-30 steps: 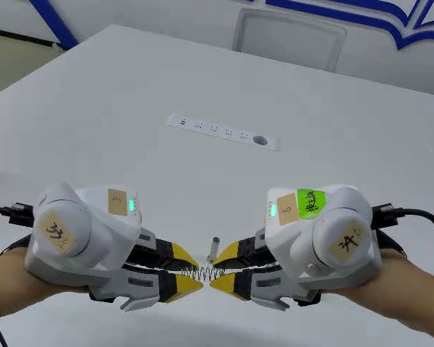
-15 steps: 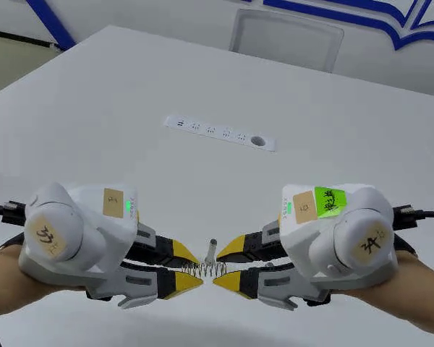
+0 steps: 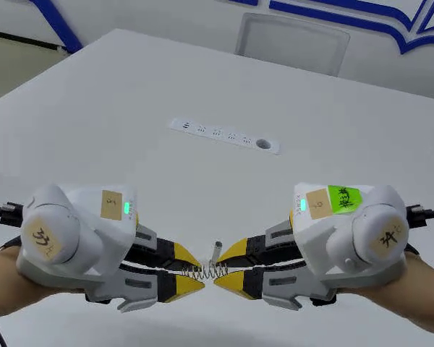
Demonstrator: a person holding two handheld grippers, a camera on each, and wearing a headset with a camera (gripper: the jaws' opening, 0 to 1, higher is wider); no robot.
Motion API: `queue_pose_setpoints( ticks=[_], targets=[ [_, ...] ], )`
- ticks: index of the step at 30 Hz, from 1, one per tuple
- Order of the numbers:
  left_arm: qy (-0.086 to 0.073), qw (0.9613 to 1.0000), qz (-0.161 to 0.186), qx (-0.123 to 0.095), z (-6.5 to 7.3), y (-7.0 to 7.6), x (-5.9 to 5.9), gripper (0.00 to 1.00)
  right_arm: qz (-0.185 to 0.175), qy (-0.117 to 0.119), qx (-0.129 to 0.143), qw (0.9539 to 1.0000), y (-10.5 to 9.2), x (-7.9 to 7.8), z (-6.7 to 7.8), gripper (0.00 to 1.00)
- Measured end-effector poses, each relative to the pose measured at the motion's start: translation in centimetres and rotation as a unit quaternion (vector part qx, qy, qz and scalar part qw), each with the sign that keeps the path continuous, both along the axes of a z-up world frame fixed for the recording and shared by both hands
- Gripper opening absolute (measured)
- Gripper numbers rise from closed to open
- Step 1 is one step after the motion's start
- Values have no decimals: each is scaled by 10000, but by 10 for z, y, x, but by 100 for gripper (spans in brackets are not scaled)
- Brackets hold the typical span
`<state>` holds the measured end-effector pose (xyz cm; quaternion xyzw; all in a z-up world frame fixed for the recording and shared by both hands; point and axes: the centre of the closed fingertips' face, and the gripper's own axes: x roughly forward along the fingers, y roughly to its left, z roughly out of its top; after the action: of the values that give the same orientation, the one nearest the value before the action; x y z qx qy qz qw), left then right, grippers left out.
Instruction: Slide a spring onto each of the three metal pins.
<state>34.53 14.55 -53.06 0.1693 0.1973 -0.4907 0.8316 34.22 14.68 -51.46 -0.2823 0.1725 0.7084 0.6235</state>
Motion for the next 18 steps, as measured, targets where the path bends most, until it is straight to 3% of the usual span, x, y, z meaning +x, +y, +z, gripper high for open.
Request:
queue_pose_setpoints(
  ticks=[6, 9, 15, 18],
  targets=[
    [20, 10000, 65, -45, 0, 0, 3, 10, -38, 78, 173, 9998, 3, -3, 7, 11],
    [35, 9999, 68, -91, 0, -1, 2, 10, -128, 302, 462, 9984, 8, -6, 16, 11],
    [57, 9999, 91, -102, -2, -4, 4, 10, -129, 249, 484, 9984, 12, -6, 19, 11],
    [68, 9998, 99, -148, -1, -4, 4, 10, -163, 351, 604, 9974, 16, -7, 23, 11]
  ],
)
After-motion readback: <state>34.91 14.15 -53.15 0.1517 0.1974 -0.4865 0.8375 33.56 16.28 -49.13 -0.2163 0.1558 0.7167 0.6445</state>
